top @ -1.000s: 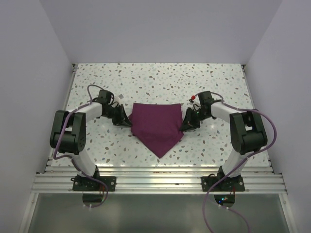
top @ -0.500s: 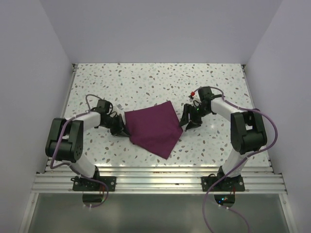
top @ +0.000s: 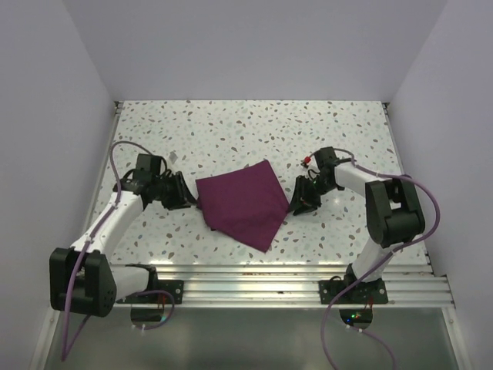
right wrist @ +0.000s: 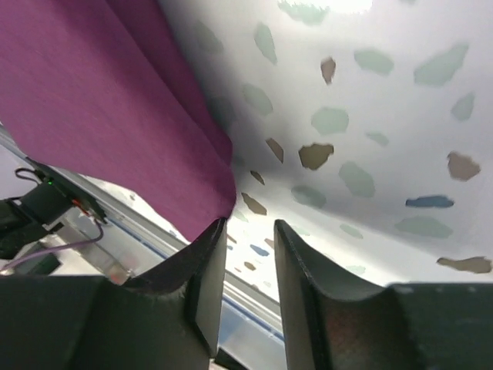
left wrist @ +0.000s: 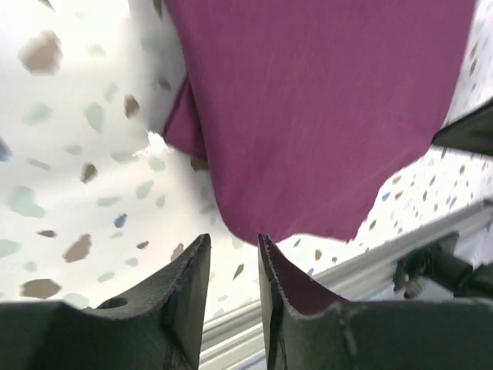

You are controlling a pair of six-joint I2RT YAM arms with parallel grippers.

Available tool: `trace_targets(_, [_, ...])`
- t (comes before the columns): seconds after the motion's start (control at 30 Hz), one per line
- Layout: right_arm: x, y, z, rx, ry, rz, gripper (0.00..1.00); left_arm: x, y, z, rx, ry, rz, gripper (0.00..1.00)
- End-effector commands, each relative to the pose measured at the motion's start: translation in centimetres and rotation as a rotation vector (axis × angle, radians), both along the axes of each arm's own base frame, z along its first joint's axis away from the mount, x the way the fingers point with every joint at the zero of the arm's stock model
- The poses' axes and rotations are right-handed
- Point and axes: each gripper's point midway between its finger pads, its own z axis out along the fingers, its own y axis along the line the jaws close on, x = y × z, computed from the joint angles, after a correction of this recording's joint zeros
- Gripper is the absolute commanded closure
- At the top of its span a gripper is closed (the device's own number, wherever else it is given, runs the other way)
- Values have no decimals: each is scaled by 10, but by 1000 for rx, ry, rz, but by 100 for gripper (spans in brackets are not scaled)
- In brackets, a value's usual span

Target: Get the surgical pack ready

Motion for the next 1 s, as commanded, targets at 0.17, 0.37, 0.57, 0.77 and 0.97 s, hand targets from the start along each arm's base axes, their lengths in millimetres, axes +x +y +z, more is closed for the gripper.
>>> trace_targets(0.17, [-16, 20, 1, 84, 5, -24, 76, 49, 12, 66, 81, -209, 60, 61])
trace_targets(0.37, [-5, 37, -13, 119, 17, -76, 80, 54, 0, 72, 58, -240, 22, 60])
trace_targets(0.57, [49, 46, -17, 81, -11, -76, 79, 48, -16, 87, 143, -314, -27, 58])
trace_targets(0.77, [135, 73, -1, 102, -50, -80, 73, 34, -43, 85, 234, -330, -99, 48])
trace_targets(0.97, [171, 38, 24, -43, -74, -126, 32, 35, -81, 79, 373, -340, -186, 47])
